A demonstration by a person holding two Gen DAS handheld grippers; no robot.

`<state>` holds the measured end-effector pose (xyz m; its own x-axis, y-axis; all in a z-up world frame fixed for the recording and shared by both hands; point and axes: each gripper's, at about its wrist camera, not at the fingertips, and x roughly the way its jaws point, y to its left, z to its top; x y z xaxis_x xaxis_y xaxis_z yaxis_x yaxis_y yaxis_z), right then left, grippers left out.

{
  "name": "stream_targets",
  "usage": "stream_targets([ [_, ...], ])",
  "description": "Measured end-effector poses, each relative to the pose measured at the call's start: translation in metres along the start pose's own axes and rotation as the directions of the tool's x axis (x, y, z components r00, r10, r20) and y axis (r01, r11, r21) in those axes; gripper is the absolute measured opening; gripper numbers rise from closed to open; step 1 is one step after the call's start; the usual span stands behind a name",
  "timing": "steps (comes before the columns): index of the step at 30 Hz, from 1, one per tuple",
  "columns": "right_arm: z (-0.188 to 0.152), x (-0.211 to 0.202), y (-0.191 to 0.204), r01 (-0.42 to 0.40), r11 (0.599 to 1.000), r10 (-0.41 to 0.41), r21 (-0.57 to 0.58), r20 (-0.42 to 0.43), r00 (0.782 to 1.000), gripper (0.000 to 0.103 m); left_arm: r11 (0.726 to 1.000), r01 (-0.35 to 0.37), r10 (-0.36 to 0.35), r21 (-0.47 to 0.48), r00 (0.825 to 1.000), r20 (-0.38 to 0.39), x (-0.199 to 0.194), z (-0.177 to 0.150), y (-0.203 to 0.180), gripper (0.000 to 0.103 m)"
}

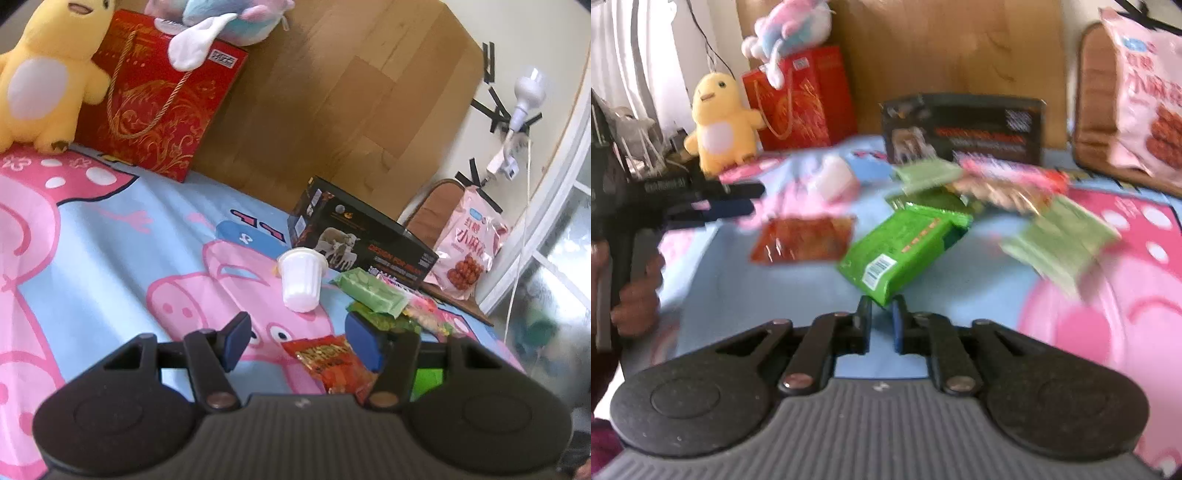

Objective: Organize snacks

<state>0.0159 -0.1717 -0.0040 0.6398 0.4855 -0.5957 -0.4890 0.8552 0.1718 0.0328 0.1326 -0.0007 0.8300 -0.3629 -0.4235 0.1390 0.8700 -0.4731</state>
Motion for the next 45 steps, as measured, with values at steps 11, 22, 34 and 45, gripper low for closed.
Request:
stream_targets([
  [11, 0.031, -0.025, -0.021, 0.070, 0.997, -0.063, -0.043, 0.157, 0.986, 0.042, 0.995, -0.004, 0.007, 0.102, 1.000, -0.023, 0.001, -0.008, -0.023, 0.056],
  [22, 0.130, 0.070, -0.130, 0.226, 0.954, -0.238, 0.196, 0.042, 0.970, 0.052, 0.997, -0.023, 0.024, 0.078, 1.000, -0.008, 0.004, -0.005, -0.015, 0.057],
  [34, 0.085, 0.085, -0.055, -0.067, 0.997, 0.071, 0.038, -0.108, 0.992, 0.054, 0.996, 0.015, -0.013, 0.083, 1.000, -0.027, 0.006, -0.005, -0.016, 0.057],
  [45, 0.068, 0.061, -0.041, -0.034, 0.994, 0.023, -0.103, -0.108, 0.994, 0.054, 0.995, 0.098, -0.097, 0.020, 0.994, -0.043, 0.005, 0.013, -0.020, 0.058],
])
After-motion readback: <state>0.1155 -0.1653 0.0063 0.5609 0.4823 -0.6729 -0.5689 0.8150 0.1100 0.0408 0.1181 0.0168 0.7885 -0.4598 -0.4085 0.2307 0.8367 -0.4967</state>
